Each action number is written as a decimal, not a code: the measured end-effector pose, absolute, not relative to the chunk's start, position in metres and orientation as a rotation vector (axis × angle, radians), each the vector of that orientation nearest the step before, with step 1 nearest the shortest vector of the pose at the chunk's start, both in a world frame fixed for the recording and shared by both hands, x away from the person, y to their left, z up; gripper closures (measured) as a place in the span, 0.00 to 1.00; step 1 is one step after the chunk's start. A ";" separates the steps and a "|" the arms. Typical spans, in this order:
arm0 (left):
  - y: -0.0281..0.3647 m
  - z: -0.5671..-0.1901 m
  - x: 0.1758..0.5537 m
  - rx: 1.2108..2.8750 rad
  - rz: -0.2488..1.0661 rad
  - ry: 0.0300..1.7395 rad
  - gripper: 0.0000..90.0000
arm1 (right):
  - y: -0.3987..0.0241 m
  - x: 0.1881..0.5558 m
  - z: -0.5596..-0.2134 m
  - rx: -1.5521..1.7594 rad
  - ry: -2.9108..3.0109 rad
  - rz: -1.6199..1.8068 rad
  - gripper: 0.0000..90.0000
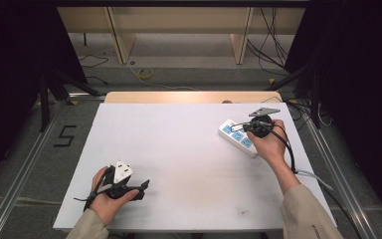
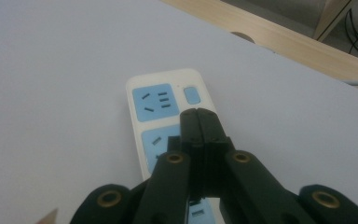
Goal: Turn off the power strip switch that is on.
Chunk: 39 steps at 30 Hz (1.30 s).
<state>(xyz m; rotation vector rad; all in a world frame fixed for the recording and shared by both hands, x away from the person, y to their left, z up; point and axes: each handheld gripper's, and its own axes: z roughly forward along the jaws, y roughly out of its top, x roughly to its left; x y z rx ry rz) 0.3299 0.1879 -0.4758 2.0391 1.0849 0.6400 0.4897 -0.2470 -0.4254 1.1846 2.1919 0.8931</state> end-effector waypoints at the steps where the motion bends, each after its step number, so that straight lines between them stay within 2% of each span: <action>1: 0.188 -0.476 0.330 2.039 0.640 1.085 0.16 | -0.247 0.490 -0.425 1.184 2.193 0.891 1.00; 39: 0.188 -0.476 0.330 2.038 0.638 1.082 0.16 | -0.230 0.516 -0.432 1.221 2.216 0.874 1.00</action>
